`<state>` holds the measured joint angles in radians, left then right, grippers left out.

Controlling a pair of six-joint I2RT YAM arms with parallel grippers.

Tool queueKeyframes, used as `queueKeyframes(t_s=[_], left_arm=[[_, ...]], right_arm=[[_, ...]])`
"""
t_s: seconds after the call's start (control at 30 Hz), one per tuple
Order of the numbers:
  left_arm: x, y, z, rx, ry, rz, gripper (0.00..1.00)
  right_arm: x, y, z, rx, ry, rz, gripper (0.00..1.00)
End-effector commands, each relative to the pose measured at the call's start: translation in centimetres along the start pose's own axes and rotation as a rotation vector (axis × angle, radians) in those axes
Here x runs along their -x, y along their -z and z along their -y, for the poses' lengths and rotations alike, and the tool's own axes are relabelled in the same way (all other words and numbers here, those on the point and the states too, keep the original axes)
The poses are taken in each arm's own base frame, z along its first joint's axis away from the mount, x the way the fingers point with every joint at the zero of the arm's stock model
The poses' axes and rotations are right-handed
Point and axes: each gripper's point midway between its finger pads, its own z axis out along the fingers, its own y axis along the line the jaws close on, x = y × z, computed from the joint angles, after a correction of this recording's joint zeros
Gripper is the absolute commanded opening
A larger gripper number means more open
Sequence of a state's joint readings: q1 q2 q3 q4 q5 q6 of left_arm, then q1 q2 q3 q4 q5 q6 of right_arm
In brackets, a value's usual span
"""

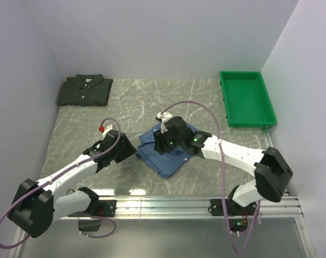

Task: Fold and stack the long sleeve shirts
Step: Fold the shirt

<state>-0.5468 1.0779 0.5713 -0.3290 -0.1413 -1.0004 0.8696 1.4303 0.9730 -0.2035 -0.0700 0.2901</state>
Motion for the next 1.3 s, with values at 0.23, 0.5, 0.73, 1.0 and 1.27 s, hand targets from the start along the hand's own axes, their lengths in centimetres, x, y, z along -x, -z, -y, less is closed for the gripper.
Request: queueKeyframes(t_s=[0.23, 0.5, 0.73, 1.0, 1.27], left_arm=[[-0.3, -1.5, 3.1, -0.253, 0.163, -0.021, 0.61], [-2.1, -3.1, 1.1, -0.209, 0.178, -0.060, 0.49], [-3.3, -4.3, -0.2, -0.157, 0.185, -0.099, 0.39], [-4.1, -5.2, -0.7, -0.126, 0.187, -0.137, 0.23], [-4.3, -5.4, -1.7, -0.112, 0.218, -0.141, 0.10]], right_arm=[[2.3, -4.4, -2.4, -0.052, 0.150, 0.010, 0.56], [0.9, -7.4, -2.9, -0.089, 0.194, -0.033, 0.54], [0.1, -8.5, -2.8, -0.125, 0.225, -0.054, 0.54], [-1.0, -9.9, -2.5, -0.174, 0.263, -0.079, 0.53], [-1.7, -11.0, -1.9, -0.224, 0.272, -0.075, 0.41]])
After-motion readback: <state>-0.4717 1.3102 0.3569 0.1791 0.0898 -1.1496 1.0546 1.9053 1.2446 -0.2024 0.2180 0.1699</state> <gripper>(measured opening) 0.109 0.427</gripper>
